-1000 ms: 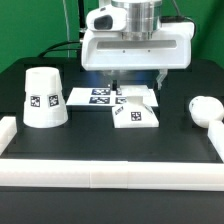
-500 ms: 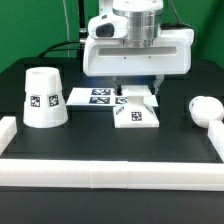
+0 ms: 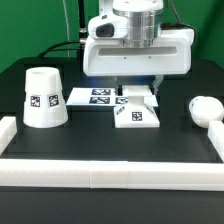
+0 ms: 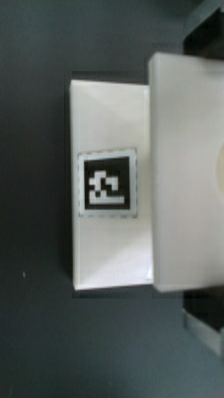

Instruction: Assemble lamp

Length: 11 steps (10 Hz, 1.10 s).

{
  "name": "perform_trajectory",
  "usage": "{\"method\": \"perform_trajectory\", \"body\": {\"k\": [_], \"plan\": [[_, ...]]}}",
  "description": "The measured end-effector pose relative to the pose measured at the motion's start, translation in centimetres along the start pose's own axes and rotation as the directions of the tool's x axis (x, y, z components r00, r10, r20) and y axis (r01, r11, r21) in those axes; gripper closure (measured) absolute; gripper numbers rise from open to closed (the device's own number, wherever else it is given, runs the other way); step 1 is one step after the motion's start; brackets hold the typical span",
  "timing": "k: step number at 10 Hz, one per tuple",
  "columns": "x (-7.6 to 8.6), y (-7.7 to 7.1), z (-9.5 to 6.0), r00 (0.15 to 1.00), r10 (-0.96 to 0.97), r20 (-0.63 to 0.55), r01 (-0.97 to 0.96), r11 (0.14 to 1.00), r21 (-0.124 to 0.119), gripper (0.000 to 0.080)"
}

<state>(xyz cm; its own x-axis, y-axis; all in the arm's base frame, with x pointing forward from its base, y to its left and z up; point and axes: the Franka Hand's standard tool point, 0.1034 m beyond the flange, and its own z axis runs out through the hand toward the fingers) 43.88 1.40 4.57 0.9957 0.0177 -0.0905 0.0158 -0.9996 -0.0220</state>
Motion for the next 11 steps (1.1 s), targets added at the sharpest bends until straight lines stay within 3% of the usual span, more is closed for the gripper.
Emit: {"method": "perform_trajectory", "body": {"k": [1, 3, 9, 11], "plan": [[0.3, -0.1, 0.0, 1.000, -0.001, 0.000, 0.001, 1.000, 0.001, 0.0268], [2.7, -0.9, -0.2, 1.000, -0.013, -0.025, 0.013, 1.000, 0.005, 0.0267], [13.3, -4.7, -1.3, 0.991, -0.045, -0.122, 0.048, 0.999, 0.016, 0.0265], [15.6, -5.4, -1.6, 0.990, -0.047, -0.137, 0.050, 0.999, 0.019, 0.0265]]}}
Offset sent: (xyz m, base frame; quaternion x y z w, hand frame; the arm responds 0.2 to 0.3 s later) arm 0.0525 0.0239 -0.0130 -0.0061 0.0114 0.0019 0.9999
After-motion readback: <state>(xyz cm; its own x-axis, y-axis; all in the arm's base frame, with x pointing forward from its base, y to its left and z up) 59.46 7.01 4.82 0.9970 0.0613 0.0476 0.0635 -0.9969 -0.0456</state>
